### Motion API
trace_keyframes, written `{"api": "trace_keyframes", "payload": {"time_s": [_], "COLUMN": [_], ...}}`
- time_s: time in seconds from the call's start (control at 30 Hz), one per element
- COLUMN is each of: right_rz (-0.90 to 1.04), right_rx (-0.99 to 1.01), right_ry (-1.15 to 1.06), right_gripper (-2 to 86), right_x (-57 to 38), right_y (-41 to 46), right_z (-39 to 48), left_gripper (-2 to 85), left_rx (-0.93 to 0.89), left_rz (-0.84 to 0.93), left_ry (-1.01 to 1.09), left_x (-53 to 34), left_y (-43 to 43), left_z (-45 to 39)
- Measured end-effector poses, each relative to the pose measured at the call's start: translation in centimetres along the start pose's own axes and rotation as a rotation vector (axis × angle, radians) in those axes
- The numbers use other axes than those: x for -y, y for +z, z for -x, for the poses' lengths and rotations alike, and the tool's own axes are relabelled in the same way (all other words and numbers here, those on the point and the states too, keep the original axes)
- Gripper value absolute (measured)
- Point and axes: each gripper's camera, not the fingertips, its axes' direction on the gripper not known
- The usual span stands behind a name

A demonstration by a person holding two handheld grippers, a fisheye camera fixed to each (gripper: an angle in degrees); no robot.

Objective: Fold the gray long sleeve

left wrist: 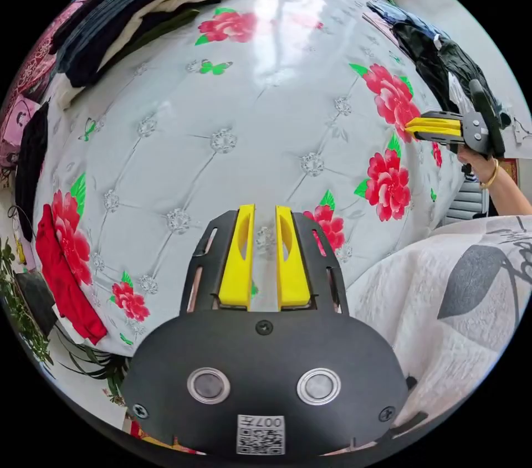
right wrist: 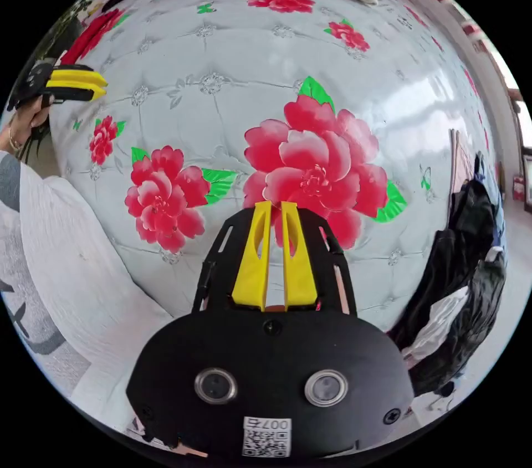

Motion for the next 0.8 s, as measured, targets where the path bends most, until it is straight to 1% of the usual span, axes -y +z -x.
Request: {"api": "trace_keyframes", "payload": {"time_s": [0.07, 0.13, 0.17, 0.23, 0.27, 0.3, 0.33, 0.37, 0.4, 0.43, 0.53, 0.57, 0.6, 0.63, 0.67, 0.7, 0.73, 0.77, 0.8], "right_rz": [-0.033, -0.034, -0.045, -0.166, -0.195, -0.235, -0.254, -0.264, -0.280, -0.283, -0.252, -0.239, -0.212, -0.183, -0.166, -0.120, -0.122, -0.150, -0.239], "right_rx": [0.023, 0.093, 0.087, -0.025, -0.059, -0.132, -0.216, -0.264, -0.357, -0.446, -0.618, -0.645, -0.682, -0.678, -0.651, -0.525, -0.359, -0.320, -0.319], "right_ry": [0.031, 0.109, 0.141, 0.347, 0.408, 0.533, 0.653, 0.712, 0.822, 0.921, 1.139, 1.182, 1.273, 1.361, 1.397, 1.423, 1.386, 1.370, 1.326], "right_gripper": [5.0, 6.6, 7.1, 8.6, 8.8, 9.3, 9.7, 10.0, 10.4, 10.8, 11.4, 11.4, 11.2, 10.6, 10.2, 9.2, 7.8, 6.9, 5.2], "right_x": [0.2, 0.3, 0.0, -3.5, -4.7, -7.5, -10.5, -12.1, -15.3, -18.3, -25.7, -27.1, -30.0, -32.9, -34.2, -36.6, -38.0, -38.4, -38.8], "right_y": [0.2, 0.2, 0.0, -2.5, -3.2, -4.7, -6.2, -7.1, -8.8, -10.4, -13.8, -14.2, -15.0, -15.1, -14.9, -13.4, -11.4, -10.8, -10.4], "right_z": [-0.3, -2.7, -3.8, -10.5, -12.5, -16.9, -21.2, -23.3, -27.2, -30.7, -38.0, -39.2, -41.2, -42.9, -43.7, -45.1, -45.7, -45.4, -43.8], "left_gripper": [6.7, 6.7, 6.7, 6.5, 6.2, 6.1, 6.0, 5.8, 5.7, 5.7, 5.6, 5.6, 5.6, 5.5, 5.5, 5.4, 5.4, 5.5, 5.6], "left_rx": [0.048, 0.115, 0.141, 0.144, 0.149, 0.154, 0.166, 0.180, 0.195, 0.202, 0.212, 0.204, 0.194, 0.190, 0.187, 0.189, 0.196, 0.203, 0.209], "left_rz": [0.041, 0.039, 0.035, 0.031, 0.040, 0.047, 0.063, 0.078, 0.087, 0.091, 0.093, 0.089, 0.086, 0.084, 0.081, 0.079, 0.074, 0.068, 0.059], "left_ry": [0.024, 0.093, 0.117, 0.126, 0.124, 0.125, 0.126, 0.124, 0.122, 0.122, 0.096, 0.073, 0.048, 0.037, 0.023, 0.021, 0.022, 0.019, 0.008], "left_x": [1.5, 1.9, 2.0, 2.3, 2.8, 3.0, 3.6, 4.0, 4.4, 4.6, 5.2, 5.4, 5.5, 5.6, 5.7, 5.7, 5.7, 5.7, 5.7], "left_y": [2.2, 3.4, 4.2, 5.3, 5.9, 6.3, 7.0, 7.6, 8.2, 8.5, 9.7, 10.1, 10.4, 10.5, 10.8, 11.0, 11.3, 11.5, 11.7], "left_z": [-1.4, -2.8, -3.4, -3.8, -4.0, -4.1, -4.4, -4.7, -5.0, -5.1, -5.2, -5.0, -4.8, -4.7, -4.6, -4.6, -4.6, -4.7, -4.7]}}
